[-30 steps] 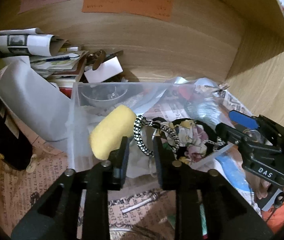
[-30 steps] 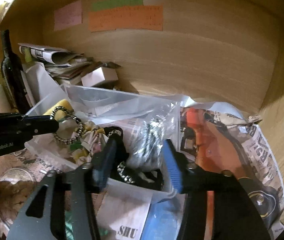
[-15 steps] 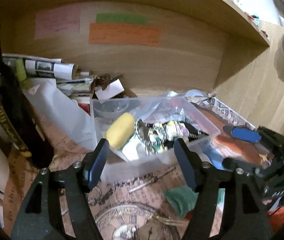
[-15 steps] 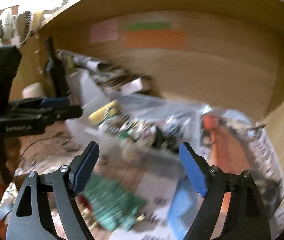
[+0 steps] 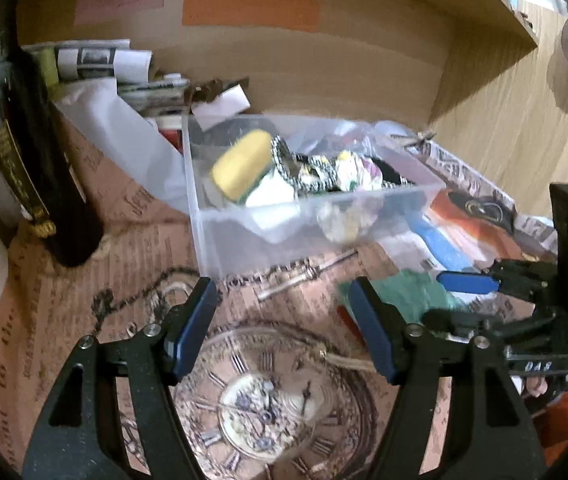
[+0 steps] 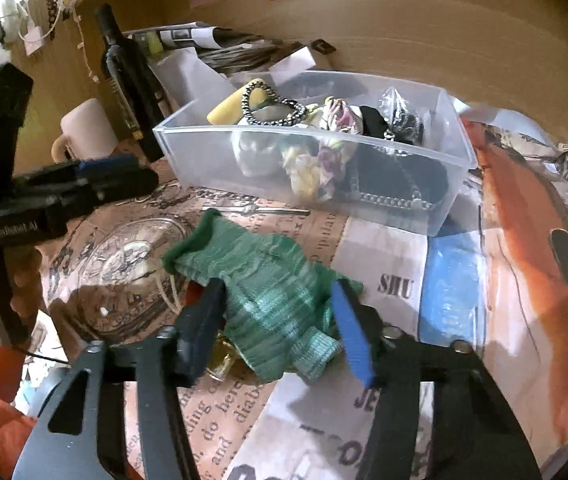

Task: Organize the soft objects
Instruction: 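Grasp the green knit sock with the right tool while the left tool grasps the red pouch, then carry the sock and red pouch into the clear box and open both tools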

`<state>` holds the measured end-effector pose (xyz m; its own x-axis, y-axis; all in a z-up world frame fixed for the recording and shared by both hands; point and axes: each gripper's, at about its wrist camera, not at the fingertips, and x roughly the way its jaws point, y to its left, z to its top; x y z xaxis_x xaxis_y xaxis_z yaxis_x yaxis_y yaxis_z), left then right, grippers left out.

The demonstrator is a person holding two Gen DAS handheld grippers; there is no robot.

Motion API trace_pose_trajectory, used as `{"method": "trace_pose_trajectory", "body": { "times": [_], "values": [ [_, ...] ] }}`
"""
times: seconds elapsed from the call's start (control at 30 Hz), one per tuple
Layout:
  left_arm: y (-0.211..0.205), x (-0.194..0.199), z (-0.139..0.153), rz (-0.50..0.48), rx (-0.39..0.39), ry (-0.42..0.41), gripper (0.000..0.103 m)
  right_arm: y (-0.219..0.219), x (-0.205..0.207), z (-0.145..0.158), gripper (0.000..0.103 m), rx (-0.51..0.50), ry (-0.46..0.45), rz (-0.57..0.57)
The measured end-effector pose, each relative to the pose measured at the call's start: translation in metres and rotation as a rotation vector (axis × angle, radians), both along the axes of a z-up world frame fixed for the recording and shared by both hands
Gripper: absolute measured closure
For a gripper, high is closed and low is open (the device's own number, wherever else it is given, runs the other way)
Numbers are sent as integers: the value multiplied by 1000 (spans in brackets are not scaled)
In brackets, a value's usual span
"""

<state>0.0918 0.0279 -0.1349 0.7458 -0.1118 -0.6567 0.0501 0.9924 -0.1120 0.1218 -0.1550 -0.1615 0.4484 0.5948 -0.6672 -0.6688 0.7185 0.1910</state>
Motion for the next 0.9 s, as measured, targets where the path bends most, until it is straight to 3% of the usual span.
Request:
{"method": "trace_pose_trajectory", "body": {
  "times": [0.13,0.53,0.73,0.8,0.9],
  "values": [
    [-8,-4,-7,-22,-10,20,34,1,-5,3,88,-2,-29,9],
    [-54,16,-27,-135,-30,101,28,-34,-12,32,91,88,-161,-138],
    [-70,32,-46,-170,-82,172,29,-51,-16,35,91,92,-181,-190],
    [-74,33,-46,-164,-68,154,36,-57,-17,34,91,92,-180,-196],
    [-76,34,-45,-182,-85,150,57,-61,-17,33,91,89,-183,-205]
  ]
}}
